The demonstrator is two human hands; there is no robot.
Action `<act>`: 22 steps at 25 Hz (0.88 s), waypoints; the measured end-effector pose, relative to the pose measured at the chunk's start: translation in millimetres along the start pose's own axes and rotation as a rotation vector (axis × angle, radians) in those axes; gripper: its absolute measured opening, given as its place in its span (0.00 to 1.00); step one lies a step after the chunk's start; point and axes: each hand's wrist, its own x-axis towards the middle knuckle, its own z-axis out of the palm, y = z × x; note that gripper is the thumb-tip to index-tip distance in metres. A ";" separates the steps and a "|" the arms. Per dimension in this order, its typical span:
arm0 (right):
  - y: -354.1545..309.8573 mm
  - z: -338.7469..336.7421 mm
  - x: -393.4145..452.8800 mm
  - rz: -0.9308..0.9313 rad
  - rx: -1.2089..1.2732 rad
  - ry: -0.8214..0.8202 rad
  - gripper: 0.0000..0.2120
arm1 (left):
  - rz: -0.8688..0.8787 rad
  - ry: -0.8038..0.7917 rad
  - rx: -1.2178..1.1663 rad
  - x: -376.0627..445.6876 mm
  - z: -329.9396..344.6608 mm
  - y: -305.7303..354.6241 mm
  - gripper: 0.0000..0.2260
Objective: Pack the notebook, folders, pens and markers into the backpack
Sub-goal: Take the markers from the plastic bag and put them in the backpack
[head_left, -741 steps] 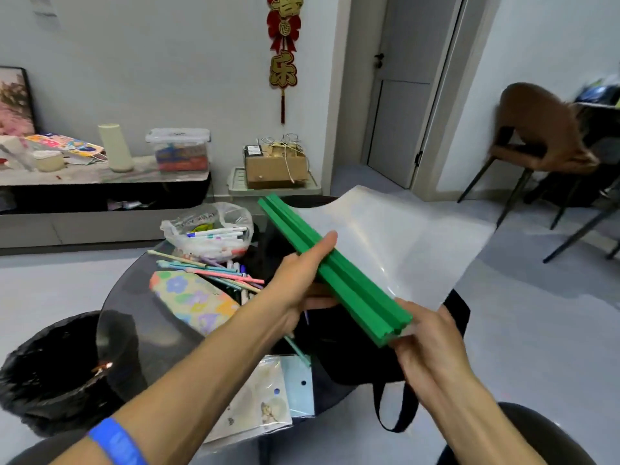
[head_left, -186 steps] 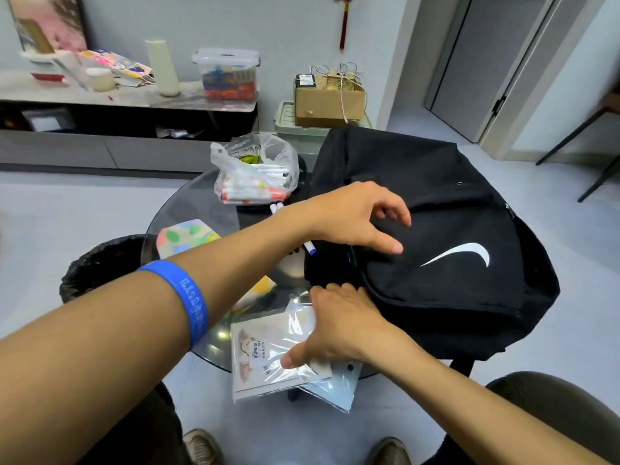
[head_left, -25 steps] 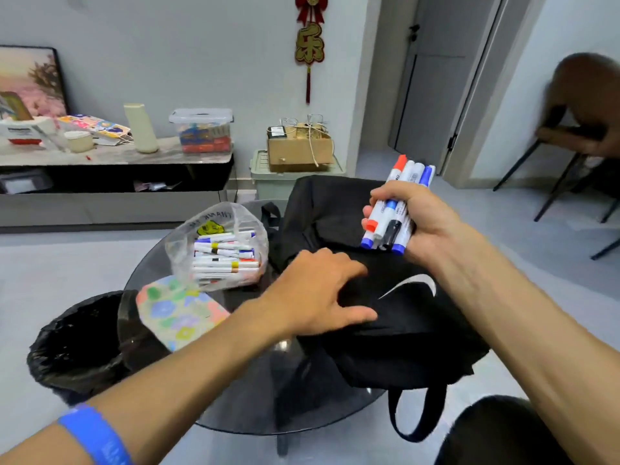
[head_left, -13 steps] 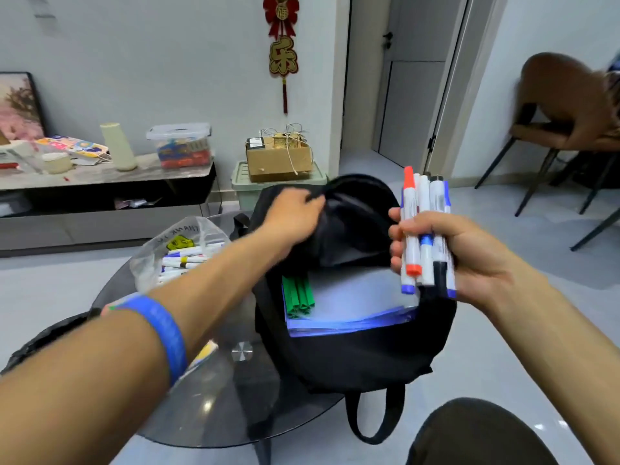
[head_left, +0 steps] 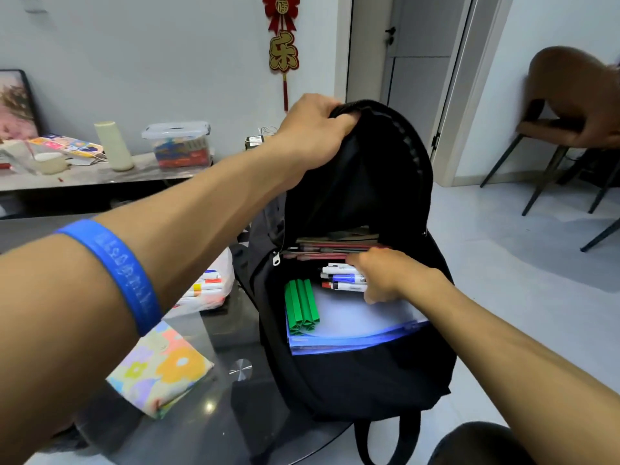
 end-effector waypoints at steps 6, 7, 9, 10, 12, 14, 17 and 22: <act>15.1 18.2 -11.2 -0.076 0.031 0.081 0.35 | 0.018 -0.024 -0.039 -3.7 -2.3 -4.2 0.12; 19.1 20.2 -15.1 -0.090 0.065 0.093 0.37 | 0.028 -0.025 -0.033 -4.2 -1.5 -3.1 0.11; 24.4 23.0 -23.6 -0.136 0.105 0.099 0.39 | 0.041 -0.019 -0.028 -4.9 0.0 -1.5 0.12; 25.7 22.8 -26.5 -0.146 0.095 0.091 0.40 | 0.045 -0.014 -0.025 -5.2 0.7 -0.9 0.12; 23.3 21.7 -26.0 -0.137 0.010 0.066 0.40 | 0.049 -0.007 -0.019 -7.6 1.5 -1.2 0.12; 15.0 21.7 -19.6 -0.070 -0.117 0.135 0.34 | 0.042 -0.012 -0.017 -10.5 1.0 -4.2 0.12; 1.0 26.6 -12.8 0.054 -0.172 0.255 0.29 | 0.017 -0.016 -0.018 -16.3 -1.1 -10.9 0.13; 16.0 22.7 -26.4 0.039 0.189 0.071 0.25 | 0.010 0.002 -0.036 -14.8 -2.7 -21.2 0.14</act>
